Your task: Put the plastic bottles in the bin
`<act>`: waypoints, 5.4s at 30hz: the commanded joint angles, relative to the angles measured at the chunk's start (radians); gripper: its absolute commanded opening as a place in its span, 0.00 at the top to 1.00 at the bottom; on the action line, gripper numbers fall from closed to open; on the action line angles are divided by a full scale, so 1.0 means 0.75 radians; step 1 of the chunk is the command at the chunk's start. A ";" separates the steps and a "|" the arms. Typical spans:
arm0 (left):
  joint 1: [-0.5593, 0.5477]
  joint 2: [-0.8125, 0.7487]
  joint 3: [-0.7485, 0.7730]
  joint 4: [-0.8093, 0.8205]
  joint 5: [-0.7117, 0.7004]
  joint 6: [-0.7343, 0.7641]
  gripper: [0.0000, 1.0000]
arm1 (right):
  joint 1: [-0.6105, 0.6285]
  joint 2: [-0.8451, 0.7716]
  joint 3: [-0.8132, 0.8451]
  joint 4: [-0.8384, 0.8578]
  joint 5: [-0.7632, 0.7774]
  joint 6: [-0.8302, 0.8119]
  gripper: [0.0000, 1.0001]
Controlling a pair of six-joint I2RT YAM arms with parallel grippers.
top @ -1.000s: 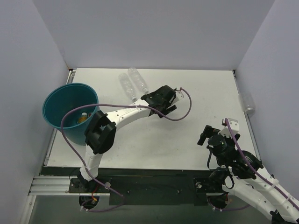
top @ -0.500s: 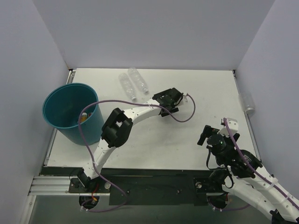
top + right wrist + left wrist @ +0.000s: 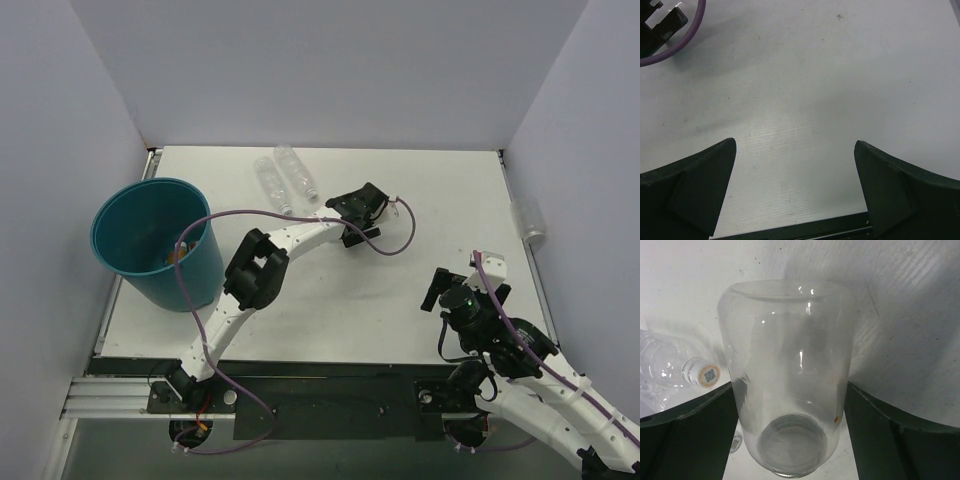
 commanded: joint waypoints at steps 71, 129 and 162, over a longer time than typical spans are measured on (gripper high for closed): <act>0.299 -0.735 0.070 -0.287 -0.434 -1.215 0.06 | 0.014 0.169 -0.023 0.159 -0.051 0.036 0.02; 0.268 -0.897 -0.512 0.171 -0.728 -1.375 1.00 | 0.022 0.089 -0.027 0.026 -0.033 0.085 0.02; 0.524 -2.059 -1.259 -0.164 -0.679 -1.299 0.14 | 0.032 0.195 -0.023 0.174 -0.100 0.027 0.02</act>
